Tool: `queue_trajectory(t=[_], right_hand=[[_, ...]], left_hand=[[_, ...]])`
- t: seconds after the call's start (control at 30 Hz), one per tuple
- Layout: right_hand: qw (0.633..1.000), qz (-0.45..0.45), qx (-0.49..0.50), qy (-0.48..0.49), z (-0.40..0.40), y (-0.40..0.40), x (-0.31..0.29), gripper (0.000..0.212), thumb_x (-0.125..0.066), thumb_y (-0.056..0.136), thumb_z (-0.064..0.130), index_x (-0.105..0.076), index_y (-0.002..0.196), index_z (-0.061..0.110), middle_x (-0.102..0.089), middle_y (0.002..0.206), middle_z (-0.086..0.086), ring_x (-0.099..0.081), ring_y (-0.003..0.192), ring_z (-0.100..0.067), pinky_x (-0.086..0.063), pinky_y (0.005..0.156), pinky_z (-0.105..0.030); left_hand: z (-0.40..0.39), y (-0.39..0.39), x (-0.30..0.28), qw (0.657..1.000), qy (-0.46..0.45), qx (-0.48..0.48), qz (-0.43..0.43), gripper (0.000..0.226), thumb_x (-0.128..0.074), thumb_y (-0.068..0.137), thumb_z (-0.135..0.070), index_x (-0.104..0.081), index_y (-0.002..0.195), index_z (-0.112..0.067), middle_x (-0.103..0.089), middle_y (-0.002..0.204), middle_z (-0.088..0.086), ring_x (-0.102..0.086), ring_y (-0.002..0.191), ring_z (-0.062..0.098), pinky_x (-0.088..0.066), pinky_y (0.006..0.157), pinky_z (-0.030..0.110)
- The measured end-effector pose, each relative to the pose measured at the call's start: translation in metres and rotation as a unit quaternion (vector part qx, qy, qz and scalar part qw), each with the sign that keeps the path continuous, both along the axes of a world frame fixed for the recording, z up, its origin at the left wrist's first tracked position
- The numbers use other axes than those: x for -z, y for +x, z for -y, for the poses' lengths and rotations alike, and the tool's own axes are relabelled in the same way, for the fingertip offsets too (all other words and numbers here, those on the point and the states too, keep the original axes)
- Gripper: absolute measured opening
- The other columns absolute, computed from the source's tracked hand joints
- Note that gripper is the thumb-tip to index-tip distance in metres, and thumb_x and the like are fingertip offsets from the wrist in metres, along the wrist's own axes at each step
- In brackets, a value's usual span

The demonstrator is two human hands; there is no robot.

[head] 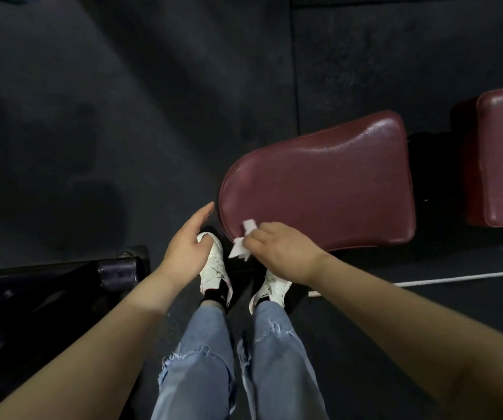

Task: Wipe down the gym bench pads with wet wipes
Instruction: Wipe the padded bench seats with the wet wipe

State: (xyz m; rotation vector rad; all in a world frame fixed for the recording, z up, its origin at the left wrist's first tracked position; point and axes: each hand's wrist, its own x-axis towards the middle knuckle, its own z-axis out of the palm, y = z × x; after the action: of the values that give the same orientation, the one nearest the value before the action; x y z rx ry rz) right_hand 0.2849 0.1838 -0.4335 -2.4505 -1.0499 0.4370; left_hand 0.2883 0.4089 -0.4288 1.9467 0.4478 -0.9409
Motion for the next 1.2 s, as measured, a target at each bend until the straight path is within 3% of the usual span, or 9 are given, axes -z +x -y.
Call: queue_trajectory(t=[0.17,0.37,0.43,0.5,0.6,0.73,0.9,1.07,1.2], right_hand=[[0.980,-0.057,-0.182,-0.059,-0.044,0.070,0.000,0.027,-0.053,0.090,0.016,-0.066,0.113,0.011,-0.067,0.098,-0.009,-0.061,0.093,-0.029,-0.045,0.084,-0.039],[0.940,-0.057,0.297,-0.160,-0.036,0.152,0.005,0.030,-0.054,0.085,0.008,-0.061,0.114,0.012,-0.068,0.108,-0.011,-0.063,0.099,-0.033,-0.051,0.083,-0.039],[0.970,-0.035,0.224,-0.092,-0.038,0.128,-0.001,0.029,-0.058,0.088,0.010,-0.065,0.115,0.016,-0.069,0.106,-0.011,-0.064,0.095,-0.033,-0.053,0.081,-0.039],[0.994,-0.070,-0.039,-0.077,-0.032,0.079,-0.009,0.032,-0.059,0.090,0.011,-0.065,0.120,0.020,-0.068,0.106,-0.010,-0.064,0.092,-0.030,-0.053,0.080,-0.039],[0.941,-0.057,-0.307,-0.131,0.001,0.037,-0.015,0.025,-0.049,0.089,0.015,-0.064,0.109,0.011,-0.068,0.102,-0.007,-0.063,0.088,-0.026,-0.052,0.078,-0.036],[0.991,-0.031,-0.124,-0.028,0.013,0.099,-0.007,0.028,-0.042,0.088,0.023,-0.069,0.092,0.019,-0.065,0.077,0.000,-0.061,0.072,-0.022,-0.047,0.068,-0.026],[0.975,0.030,0.208,-0.072,0.002,0.094,0.001,0.023,-0.068,0.073,-0.001,-0.061,0.093,0.008,-0.062,0.077,-0.013,-0.059,0.068,-0.035,-0.047,0.060,-0.035],[0.995,0.004,-0.085,-0.056,0.010,0.005,-0.005,0.036,-0.067,0.064,0.005,-0.061,0.099,0.012,-0.063,0.077,-0.005,-0.058,0.067,-0.025,-0.049,0.063,-0.033],[0.997,0.068,-0.021,-0.026,0.011,0.076,-0.002,0.023,-0.052,0.076,0.013,-0.062,0.097,0.013,-0.064,0.072,-0.007,-0.059,0.064,-0.029,-0.048,0.056,-0.032]], left_hand=[[-0.001,0.001,0.002,0.999,-0.010,-0.043,-0.006,0.071,-0.047,0.083,-0.015,-0.035,0.148,-0.042,-0.041,0.150,-0.018,-0.036,0.140,0.001,-0.028,0.120,0.037],[0.009,0.001,0.000,1.000,-0.015,-0.025,-0.009,0.070,-0.045,0.091,-0.003,-0.030,0.153,-0.033,-0.037,0.155,-0.010,-0.039,0.137,0.004,-0.027,0.116,0.026],[0.014,0.000,-0.005,1.000,-0.012,-0.005,-0.005,0.069,-0.046,0.093,-0.003,-0.031,0.153,-0.032,-0.038,0.153,-0.008,-0.040,0.134,0.005,-0.025,0.108,0.017],[0.016,-0.001,-0.010,1.000,-0.012,-0.002,0.004,0.070,-0.047,0.092,-0.002,-0.031,0.153,-0.032,-0.038,0.153,-0.008,-0.035,0.139,0.005,-0.022,0.108,0.014],[0.017,-0.004,-0.010,1.000,-0.013,-0.002,0.009,0.071,-0.047,0.092,-0.001,-0.029,0.154,-0.031,-0.038,0.153,-0.011,-0.032,0.139,0.000,-0.020,0.107,0.010],[0.018,-0.004,-0.009,0.999,-0.016,0.000,0.032,0.073,-0.046,0.090,0.002,-0.028,0.154,-0.031,-0.034,0.143,-0.024,-0.026,0.134,-0.010,-0.014,0.098,-0.006],[0.028,-0.009,-0.008,0.998,0.002,-0.041,0.036,0.073,-0.047,0.090,0.001,-0.030,0.153,-0.030,-0.033,0.155,-0.014,-0.029,0.142,0.000,-0.021,0.109,0.009],[0.031,-0.008,-0.015,0.996,0.011,0.006,0.085,0.074,-0.052,0.087,0.004,-0.034,0.152,-0.026,-0.024,0.157,-0.017,-0.043,0.107,-0.024,-0.020,0.087,-0.010],[0.034,-0.008,-0.016,0.992,0.024,0.067,0.100,0.073,-0.053,0.089,-0.002,-0.031,0.153,-0.029,-0.014,0.161,-0.021,-0.037,0.113,-0.019,-0.034,0.098,0.008]])
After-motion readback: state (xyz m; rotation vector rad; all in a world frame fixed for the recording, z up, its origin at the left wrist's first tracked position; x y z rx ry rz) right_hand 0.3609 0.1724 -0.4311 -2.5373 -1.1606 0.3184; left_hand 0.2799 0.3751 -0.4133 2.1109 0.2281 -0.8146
